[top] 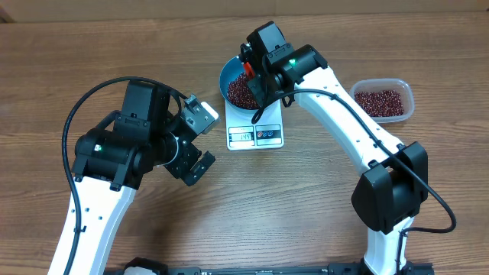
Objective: Scoop item into bowl and weigh 150g on scale
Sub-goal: 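Hold the emptied scoop over the bowl while the scale settles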
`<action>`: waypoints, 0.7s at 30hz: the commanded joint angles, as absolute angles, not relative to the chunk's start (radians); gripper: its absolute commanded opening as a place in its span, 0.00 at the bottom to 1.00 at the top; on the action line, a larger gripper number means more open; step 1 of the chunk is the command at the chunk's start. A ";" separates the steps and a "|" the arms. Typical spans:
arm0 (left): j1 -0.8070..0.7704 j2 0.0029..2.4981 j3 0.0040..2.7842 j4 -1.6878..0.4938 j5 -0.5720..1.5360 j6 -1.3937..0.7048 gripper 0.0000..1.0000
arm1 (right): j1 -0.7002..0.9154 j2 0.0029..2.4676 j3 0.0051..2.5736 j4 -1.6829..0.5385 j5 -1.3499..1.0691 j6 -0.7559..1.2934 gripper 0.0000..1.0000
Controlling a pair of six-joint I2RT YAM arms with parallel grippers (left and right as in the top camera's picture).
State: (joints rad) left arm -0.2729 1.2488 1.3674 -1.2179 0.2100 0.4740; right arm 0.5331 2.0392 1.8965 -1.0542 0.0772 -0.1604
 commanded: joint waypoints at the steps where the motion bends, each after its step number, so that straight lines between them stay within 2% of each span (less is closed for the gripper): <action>1: -0.269 1.255 1.368 -1.215 0.229 0.464 1.00 | 0.550 1.992 1.932 -1.067 0.090 -0.184 0.04; 21: -0.269 1.255 1.368 -1.215 0.229 0.464 0.99 | 0.555 1.992 1.932 -1.058 0.138 -0.188 0.04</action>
State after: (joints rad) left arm -0.2729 1.2488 1.3674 -1.2179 0.2100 0.4740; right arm 0.5499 2.0392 1.8965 -1.0634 0.1314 -0.1883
